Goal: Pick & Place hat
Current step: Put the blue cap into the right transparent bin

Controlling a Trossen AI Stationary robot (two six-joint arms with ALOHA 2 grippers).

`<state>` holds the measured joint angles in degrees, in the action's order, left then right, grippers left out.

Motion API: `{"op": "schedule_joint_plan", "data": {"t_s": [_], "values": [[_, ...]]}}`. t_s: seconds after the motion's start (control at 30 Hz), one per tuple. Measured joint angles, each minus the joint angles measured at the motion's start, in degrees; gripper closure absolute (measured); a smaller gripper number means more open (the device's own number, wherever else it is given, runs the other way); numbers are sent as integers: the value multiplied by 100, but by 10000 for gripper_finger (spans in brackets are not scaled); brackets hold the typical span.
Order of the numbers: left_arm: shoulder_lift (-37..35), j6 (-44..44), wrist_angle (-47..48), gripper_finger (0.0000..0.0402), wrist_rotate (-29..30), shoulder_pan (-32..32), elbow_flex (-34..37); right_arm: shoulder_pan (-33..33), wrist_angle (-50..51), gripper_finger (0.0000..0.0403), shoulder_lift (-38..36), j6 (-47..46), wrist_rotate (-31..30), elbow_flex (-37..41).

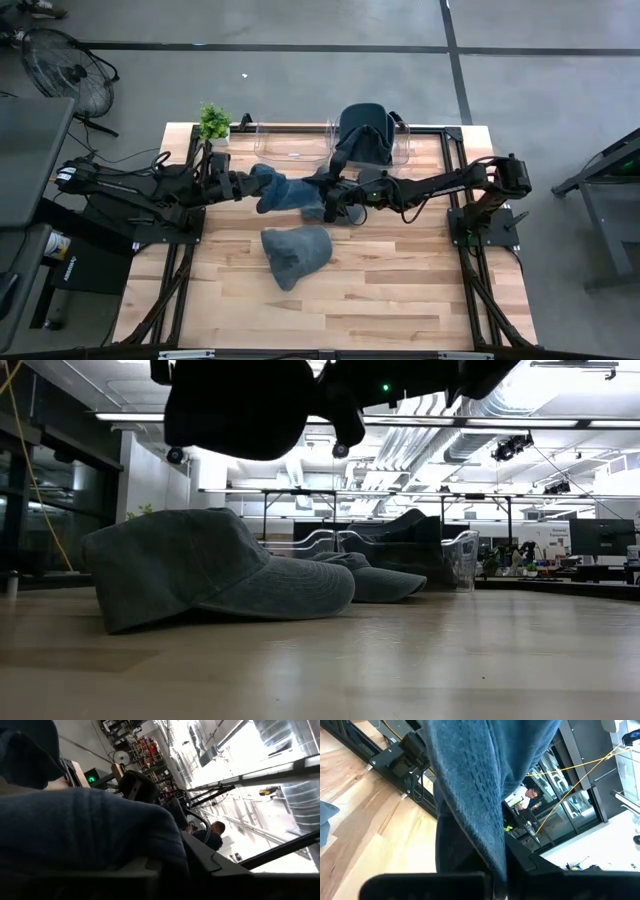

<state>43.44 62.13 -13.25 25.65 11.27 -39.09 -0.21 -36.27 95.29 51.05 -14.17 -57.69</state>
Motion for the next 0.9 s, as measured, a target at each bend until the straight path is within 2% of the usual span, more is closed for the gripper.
{"op": "schedule_joint_plan", "data": {"t_s": [0.23,0.57,0.7,0.9], "values": [[0,-378,55,286,218,0,0,-2,93,395,0,-302,-213,2],[-9,-1052,153,177,190,0,0,0,301,397,0,-457,-397,2],[-154,-1480,172,156,188,0,4,0,369,397,-2,-478,-481,2],[-596,-1841,423,151,177,0,7,-13,429,397,-4,-628,-502,2]]}}
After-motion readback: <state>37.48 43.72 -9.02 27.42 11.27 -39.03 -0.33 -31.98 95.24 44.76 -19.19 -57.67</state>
